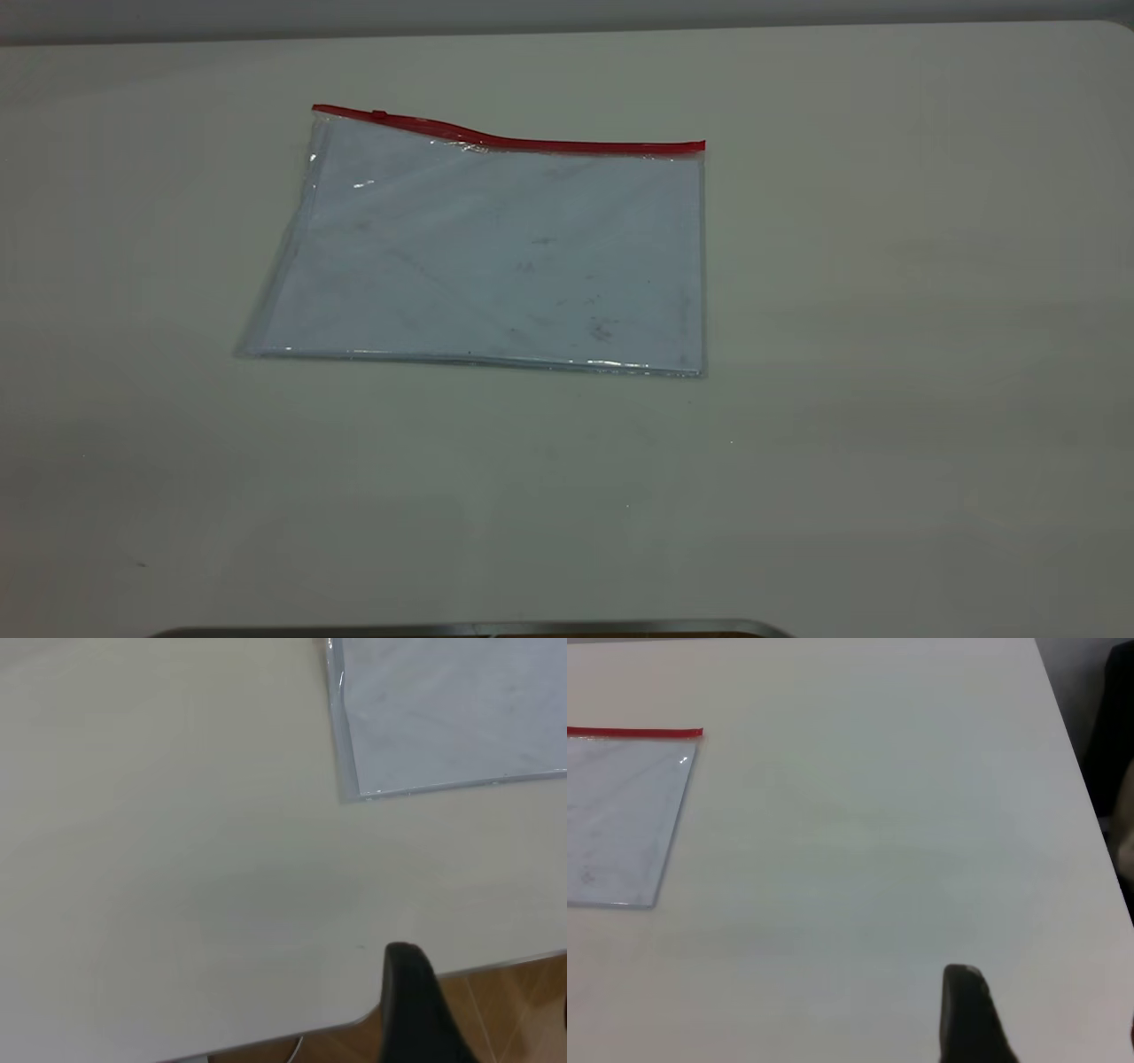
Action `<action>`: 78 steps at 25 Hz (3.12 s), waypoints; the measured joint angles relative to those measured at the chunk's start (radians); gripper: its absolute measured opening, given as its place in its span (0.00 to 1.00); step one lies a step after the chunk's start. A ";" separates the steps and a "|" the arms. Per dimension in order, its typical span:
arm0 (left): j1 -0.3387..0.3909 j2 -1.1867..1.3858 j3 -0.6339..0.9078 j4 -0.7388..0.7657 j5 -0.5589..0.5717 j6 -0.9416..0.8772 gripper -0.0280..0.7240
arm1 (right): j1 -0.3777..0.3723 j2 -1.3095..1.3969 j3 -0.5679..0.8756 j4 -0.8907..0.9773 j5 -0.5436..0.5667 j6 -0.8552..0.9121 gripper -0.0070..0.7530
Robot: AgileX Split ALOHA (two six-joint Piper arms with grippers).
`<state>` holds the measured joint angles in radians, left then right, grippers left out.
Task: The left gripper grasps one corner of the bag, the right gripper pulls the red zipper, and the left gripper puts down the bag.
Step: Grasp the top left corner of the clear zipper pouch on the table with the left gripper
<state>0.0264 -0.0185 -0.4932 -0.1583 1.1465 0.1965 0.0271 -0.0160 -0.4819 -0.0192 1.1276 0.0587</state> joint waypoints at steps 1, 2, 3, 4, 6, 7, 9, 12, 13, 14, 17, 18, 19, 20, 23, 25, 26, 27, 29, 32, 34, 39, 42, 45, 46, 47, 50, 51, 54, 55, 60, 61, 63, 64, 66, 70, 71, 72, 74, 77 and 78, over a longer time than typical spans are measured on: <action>0.000 0.000 0.000 0.000 0.000 0.000 0.66 | 0.000 0.000 0.000 0.000 0.000 0.000 0.63; 0.000 0.000 0.000 0.000 0.000 0.000 0.66 | 0.000 0.000 0.000 0.000 0.000 0.000 0.63; 0.000 0.000 0.000 0.000 0.000 0.000 0.66 | 0.000 0.000 0.000 0.000 0.000 0.000 0.63; 0.000 0.000 0.000 0.000 0.000 0.000 0.66 | 0.000 0.000 0.000 0.000 0.000 0.000 0.63; 0.000 0.000 0.000 0.000 0.000 0.000 0.66 | 0.000 0.000 0.000 0.000 0.000 0.000 0.63; 0.000 0.000 0.000 0.000 0.000 0.000 0.66 | 0.000 0.000 0.000 0.000 0.000 0.000 0.63; 0.000 0.000 0.000 0.000 0.000 0.000 0.66 | 0.000 0.000 0.000 0.000 0.000 0.000 0.63; 0.000 0.000 0.000 0.000 0.000 0.000 0.66 | 0.000 0.000 0.000 0.000 0.000 0.000 0.63; 0.000 0.000 0.000 0.000 0.000 0.000 0.66 | 0.000 0.000 0.000 0.000 0.000 0.000 0.63; 0.000 0.000 0.000 0.000 0.000 0.000 0.66 | 0.000 0.000 0.000 0.000 0.000 0.000 0.63; 0.000 0.000 0.000 0.000 0.000 0.000 0.66 | 0.000 0.000 0.000 0.000 0.000 0.000 0.63; 0.000 0.000 0.000 0.000 0.000 0.000 0.66 | 0.000 0.000 0.000 0.000 0.000 0.000 0.63; 0.000 0.000 0.000 0.000 0.000 0.000 0.66 | 0.000 0.000 0.000 0.000 0.000 0.000 0.63; 0.000 0.000 0.000 0.000 0.000 0.000 0.66 | 0.000 0.000 0.000 0.000 0.000 0.000 0.63; 0.000 0.000 0.000 0.000 0.000 0.000 0.66 | 0.000 0.000 0.000 0.000 0.000 0.000 0.63; 0.000 0.000 0.000 0.000 0.000 0.000 0.66 | 0.000 0.000 0.000 0.000 0.000 0.000 0.63; 0.000 0.000 0.000 -0.001 0.000 -0.001 0.66 | 0.000 0.000 0.000 0.000 0.000 0.000 0.63; 0.000 0.000 0.000 -0.006 0.000 -0.002 0.66 | 0.000 0.000 0.000 0.000 0.000 0.000 0.62; 0.000 0.000 0.000 -0.023 0.000 -0.004 0.66 | 0.000 0.000 0.000 0.000 0.000 0.000 0.61; 0.000 0.000 0.001 -0.070 -0.002 -0.005 0.66 | 0.000 0.000 0.000 0.000 0.000 0.000 0.57; 0.000 0.000 0.002 -0.086 -0.002 -0.006 0.66 | 0.000 0.000 0.000 0.001 0.000 0.000 0.54; 0.000 0.039 -0.001 -0.059 -0.054 -0.163 0.64 | 0.000 0.039 0.000 0.130 -0.016 -0.059 0.49; 0.000 0.160 -0.001 -0.021 -0.128 -0.182 0.64 | 0.000 0.192 -0.001 0.250 -0.062 -0.171 0.48; 0.000 0.330 -0.004 -0.028 -0.244 -0.146 0.64 | 0.000 0.385 -0.001 0.303 -0.157 -0.294 0.50; 0.000 0.395 -0.009 -0.037 -0.281 -0.129 0.64 | 0.000 0.455 -0.001 0.320 -0.204 -0.347 0.51; 0.000 0.462 -0.016 -0.049 -0.318 -0.110 0.64 | 0.000 0.514 -0.001 0.333 -0.255 -0.399 0.53; 0.000 0.643 -0.031 -0.085 -0.420 -0.031 0.65 | 0.000 0.718 -0.001 0.417 -0.411 -0.587 0.59; 0.000 0.705 -0.036 -0.105 -0.457 -0.002 0.66 | 0.000 0.773 -0.001 0.465 -0.470 -0.647 0.60; 0.000 0.875 -0.046 -0.172 -0.579 0.081 0.72 | 0.000 0.958 -0.003 0.658 -0.612 -0.821 0.64; 0.000 0.936 -0.050 -0.196 -0.618 0.105 0.74 | 0.001 1.023 -0.013 0.736 -0.635 -0.893 0.64; 0.000 1.223 -0.126 -0.315 -0.786 0.182 0.79 | 0.087 1.322 -0.121 1.113 -0.689 -1.275 0.64; 0.000 1.282 -0.153 -0.323 -0.797 0.204 0.79 | 0.110 1.372 -0.152 1.169 -0.696 -1.337 0.64; 0.000 1.385 -0.213 -0.332 -0.805 0.257 0.79 | 0.165 1.492 -0.217 1.292 -0.706 -1.456 0.64; 0.000 1.440 -0.249 -0.333 -0.808 0.276 0.79 | 0.186 1.550 -0.243 1.337 -0.709 -1.495 0.64; 0.000 1.539 -0.320 -0.334 -0.812 0.305 0.79 | 0.233 1.645 -0.303 1.421 -0.718 -1.565 0.64; 0.000 1.746 -0.481 -0.334 -0.796 0.368 0.79 | 0.295 1.799 -0.404 1.491 -0.713 -1.613 0.64; 0.000 1.800 -0.525 -0.334 -0.784 0.382 0.78 | 0.304 1.830 -0.423 1.498 -0.705 -1.614 0.64; 0.000 1.854 -0.570 -0.334 -0.770 0.393 0.78 | 0.310 1.853 -0.444 1.501 -0.692 -1.614 0.64; 0.000 1.951 -0.655 -0.334 -0.746 0.415 0.77 | 0.313 1.898 -0.479 1.502 -0.666 -1.610 0.64; 0.011 2.089 -0.789 -0.335 -0.709 0.431 0.76 | 0.313 1.937 -0.513 1.503 -0.653 -1.598 0.64; 0.018 2.137 -0.838 -0.335 -0.692 0.432 0.76 | 0.313 1.945 -0.520 1.503 -0.653 -1.597 0.64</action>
<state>0.0440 2.1180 -1.3313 -0.4933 0.4540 0.6281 0.3406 1.9291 -1.0019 1.4838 0.4749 -1.5382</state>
